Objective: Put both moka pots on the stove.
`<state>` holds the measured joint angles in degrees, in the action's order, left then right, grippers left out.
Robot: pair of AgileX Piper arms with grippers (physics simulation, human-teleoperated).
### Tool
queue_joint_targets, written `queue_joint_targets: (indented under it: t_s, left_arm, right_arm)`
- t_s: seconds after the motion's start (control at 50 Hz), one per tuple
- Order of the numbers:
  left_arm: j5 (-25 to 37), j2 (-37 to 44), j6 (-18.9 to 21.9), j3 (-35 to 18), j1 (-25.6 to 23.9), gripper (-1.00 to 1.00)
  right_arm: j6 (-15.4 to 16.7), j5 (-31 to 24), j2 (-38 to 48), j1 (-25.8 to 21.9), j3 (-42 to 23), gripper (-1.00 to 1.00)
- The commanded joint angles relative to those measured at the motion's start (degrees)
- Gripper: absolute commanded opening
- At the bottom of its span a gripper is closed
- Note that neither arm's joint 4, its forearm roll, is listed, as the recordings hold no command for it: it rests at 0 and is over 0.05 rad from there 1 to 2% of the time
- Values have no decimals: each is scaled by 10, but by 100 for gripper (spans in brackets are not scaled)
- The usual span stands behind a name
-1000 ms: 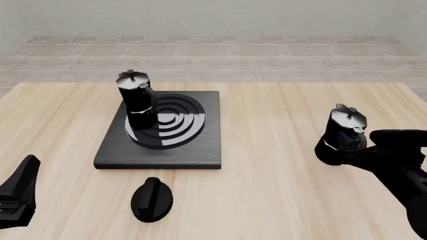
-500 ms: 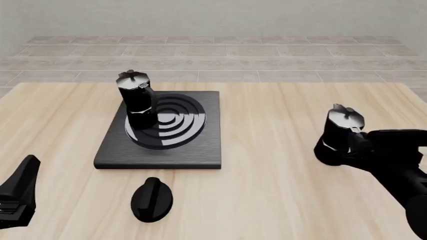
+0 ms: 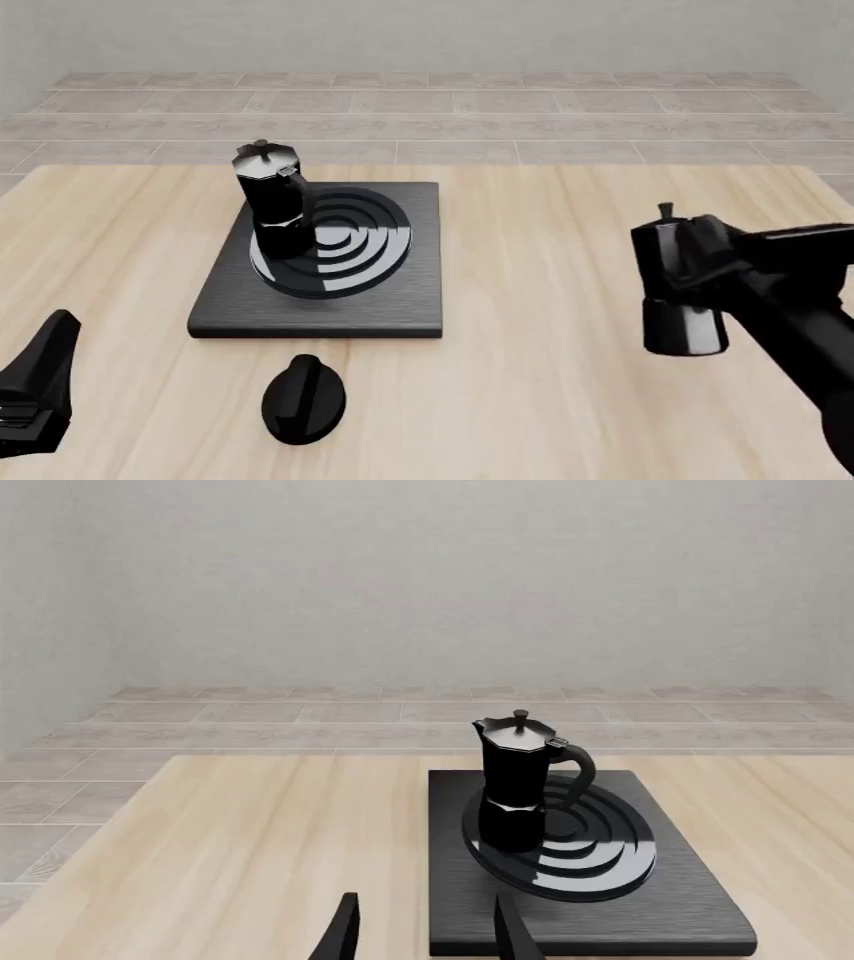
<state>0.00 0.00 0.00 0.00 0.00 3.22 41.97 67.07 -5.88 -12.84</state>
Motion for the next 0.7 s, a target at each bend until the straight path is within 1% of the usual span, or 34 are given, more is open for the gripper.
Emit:
queue_joint_targets:
  t_s: [0.02,0.08,0.12,0.18,0.22,0.24,0.3,0.32,0.34,0.38,0.4,0.42,0.52,0.54,0.56,0.6,0.62,0.64,0.66,0.7]
  left_arm:
    - [0,0,0,0,0,100]
    - [0,0,0,0,0,100]
    - [0,0,0,0,0,100]
    - [0,0,0,0,0,100]
    - [0,0,0,0,0,100]
    - [0,0,0,0,0,100]
    - [0,0,0,0,0,100]
    - [0,0,0,0,0,100]
    - [0,0,0,0,0,100]
    - [0,0,0,0,0,100]
    - [0,0,0,0,0,100]
    - [0,0,0,0,0,100]
    - [0,0,0,0,0,100]
    - [0,0,0,0,0,100]
    - [0,0,0,0,0,100]
    - [0,0,0,0,0,100]
    - [0,0,0,0,0,100]
    - [0,0,0,0,0,100]
    - [0,0,0,0,0,100]
    - [0,0,0,0,0,100]
  right_arm:
    - [5,-1,-52,-43,-39,-100]
    - [12,6,-56,-62,-44,-100]
    - [6,6,-55,-78,-52,-100]
    - [5,23,-49,-108,-59,-100]
    - [3,24,-46,-114,-61,-100]
    - [4,41,-36,-128,-64,-100]
    - [3,62,-18,-148,-71,-100]
    - [3,82,5,-157,-78,-100]
    - [4,89,8,-161,-77,-100]
    - [8,121,34,-171,-80,-100]
    - [4,133,42,-176,-82,-100]
    - [5,135,42,-181,-81,-100]
    - [12,191,77,-219,-88,-100]
    - [12,191,78,-219,-88,-100]
    - [9,209,96,-225,-97,-100]
    - [7,226,114,-229,-106,-100]
    - [7,227,115,-229,-106,-100]
    - [0,234,119,-234,-108,-100]
    - [5,241,124,-241,-110,-100]
    - [0,251,134,-246,-115,-100]
